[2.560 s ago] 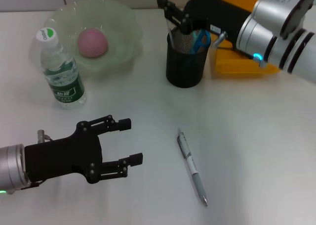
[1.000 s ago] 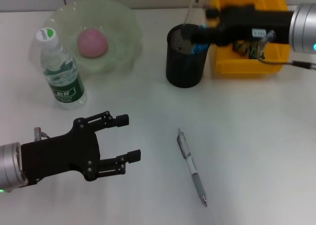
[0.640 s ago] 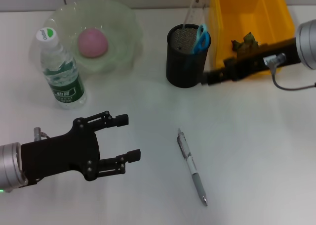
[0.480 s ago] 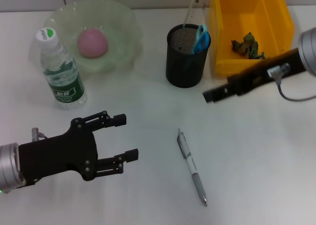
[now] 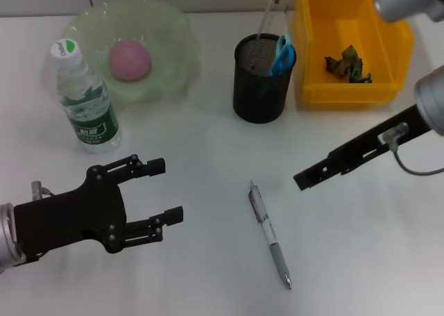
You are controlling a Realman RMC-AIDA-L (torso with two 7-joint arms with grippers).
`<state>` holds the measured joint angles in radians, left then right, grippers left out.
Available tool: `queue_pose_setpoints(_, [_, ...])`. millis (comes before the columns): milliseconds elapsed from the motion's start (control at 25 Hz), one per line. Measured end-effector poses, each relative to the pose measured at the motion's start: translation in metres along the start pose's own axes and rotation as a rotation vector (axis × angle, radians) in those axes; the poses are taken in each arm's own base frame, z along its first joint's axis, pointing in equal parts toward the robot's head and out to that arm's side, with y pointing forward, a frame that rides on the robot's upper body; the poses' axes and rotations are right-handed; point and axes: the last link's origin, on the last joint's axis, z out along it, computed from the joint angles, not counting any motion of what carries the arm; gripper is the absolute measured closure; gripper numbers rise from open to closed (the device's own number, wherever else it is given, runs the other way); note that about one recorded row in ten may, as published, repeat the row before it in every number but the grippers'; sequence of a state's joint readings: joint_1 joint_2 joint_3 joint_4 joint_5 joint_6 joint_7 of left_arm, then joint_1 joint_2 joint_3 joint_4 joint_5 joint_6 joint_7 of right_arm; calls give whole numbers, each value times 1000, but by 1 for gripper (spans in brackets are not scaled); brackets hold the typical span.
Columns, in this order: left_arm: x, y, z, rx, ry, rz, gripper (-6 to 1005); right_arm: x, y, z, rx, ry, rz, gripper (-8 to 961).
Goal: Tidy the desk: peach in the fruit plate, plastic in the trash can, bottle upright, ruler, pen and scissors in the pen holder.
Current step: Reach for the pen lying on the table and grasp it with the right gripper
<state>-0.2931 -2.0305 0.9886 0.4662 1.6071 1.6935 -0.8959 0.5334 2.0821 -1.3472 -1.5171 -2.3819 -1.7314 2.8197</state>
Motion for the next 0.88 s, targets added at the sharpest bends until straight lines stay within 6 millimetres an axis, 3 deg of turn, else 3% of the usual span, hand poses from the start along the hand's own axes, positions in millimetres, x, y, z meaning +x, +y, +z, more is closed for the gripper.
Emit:
queue_pose_setpoints(400, [-1, 0, 2, 2, -4, -1, 209, -22, 7, 31, 82, 156, -35, 147])
queue_pose_setpoints(880, [-2, -1, 6, 7, -12, 2, 209, -51, 7, 59, 94, 188, -1, 164])
